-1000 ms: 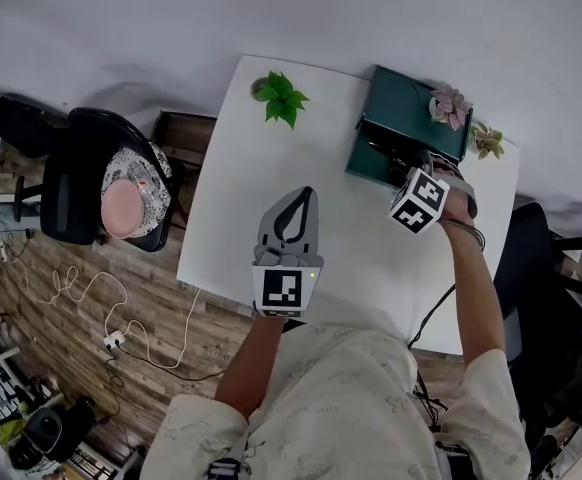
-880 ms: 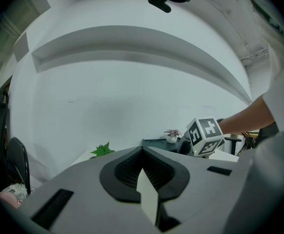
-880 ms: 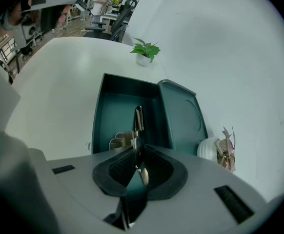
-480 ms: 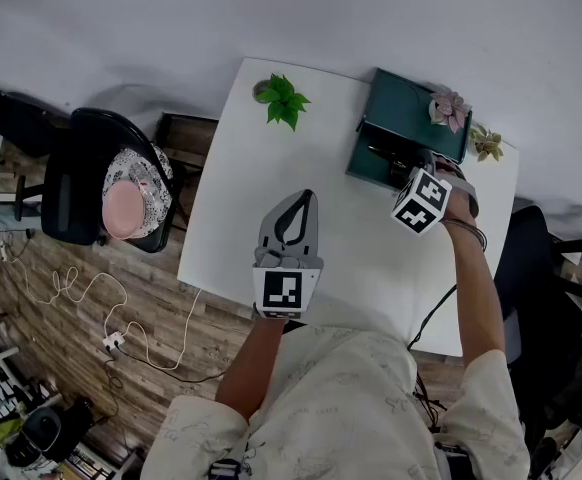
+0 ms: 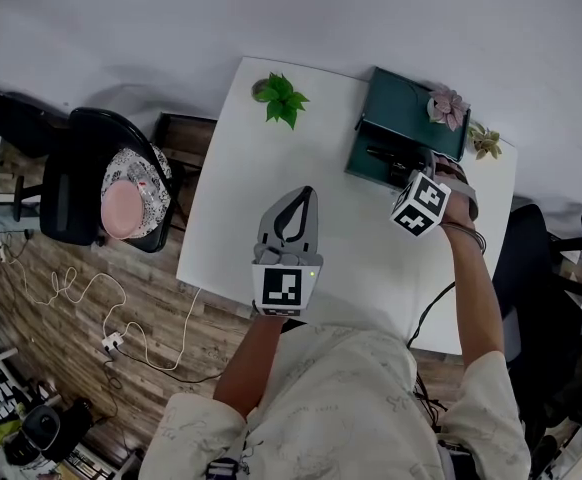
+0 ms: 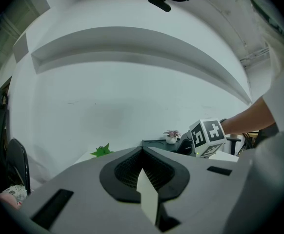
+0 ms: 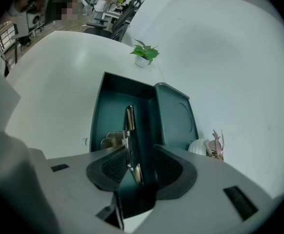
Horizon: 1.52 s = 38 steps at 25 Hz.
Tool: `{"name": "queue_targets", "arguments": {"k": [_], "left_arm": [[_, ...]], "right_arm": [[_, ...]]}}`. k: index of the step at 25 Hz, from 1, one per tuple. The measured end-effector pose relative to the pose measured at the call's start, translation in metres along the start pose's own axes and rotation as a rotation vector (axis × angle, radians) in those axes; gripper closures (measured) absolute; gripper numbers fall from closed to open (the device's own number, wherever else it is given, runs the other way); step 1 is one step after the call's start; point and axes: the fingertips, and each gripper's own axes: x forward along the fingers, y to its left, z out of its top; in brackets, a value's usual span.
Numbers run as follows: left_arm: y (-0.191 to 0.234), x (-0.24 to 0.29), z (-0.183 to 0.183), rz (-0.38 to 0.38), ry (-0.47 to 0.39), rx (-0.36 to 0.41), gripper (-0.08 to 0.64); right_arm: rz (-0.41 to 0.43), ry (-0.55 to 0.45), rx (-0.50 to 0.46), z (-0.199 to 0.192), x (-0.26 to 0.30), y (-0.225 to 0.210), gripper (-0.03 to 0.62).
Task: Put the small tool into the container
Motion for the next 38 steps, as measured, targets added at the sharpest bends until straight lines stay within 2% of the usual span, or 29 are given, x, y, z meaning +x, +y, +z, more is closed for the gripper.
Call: {"name": "queue_targets", "arguments": {"k": [5,9,12,22,31,38], "left_arm": [[0.001,-0.001,0.002,-0.001,-0.021,0.014,0.555],[0.003,-0.002,0.002,0.004,-0.021,0.008,0.555],[0.004,-0.002,0.000,0.007,-0.017,0.007,0.555],[0.005,-0.005,-0.004,0.011,-0.009,0.001,0.555],[0.001,-0.004,-0.005,0.001,-0.004,0.004,0.555],[-0.002,-0.006,-0.002,-0.007,-0.011,0.007,0.555]], "right_arm": [[-0.016,-0.007,0.011,-0.003,-0.002,-0.003,0.407],[-0.028,0.004,-0.024,-0.005,-0.004,0.001,0.405],[-0.015,0.018,-0.066,-0.006,-0.003,0.007,0.409],[0.047,0.044,-0.121,-0.016,-0.005,0.018,0.426],[0.149,0.030,-0.088,-0.020,-0.012,0.022,0.423],[0.161,0.027,-0.074,-0.023,-0.019,0.023,0.422]]}}
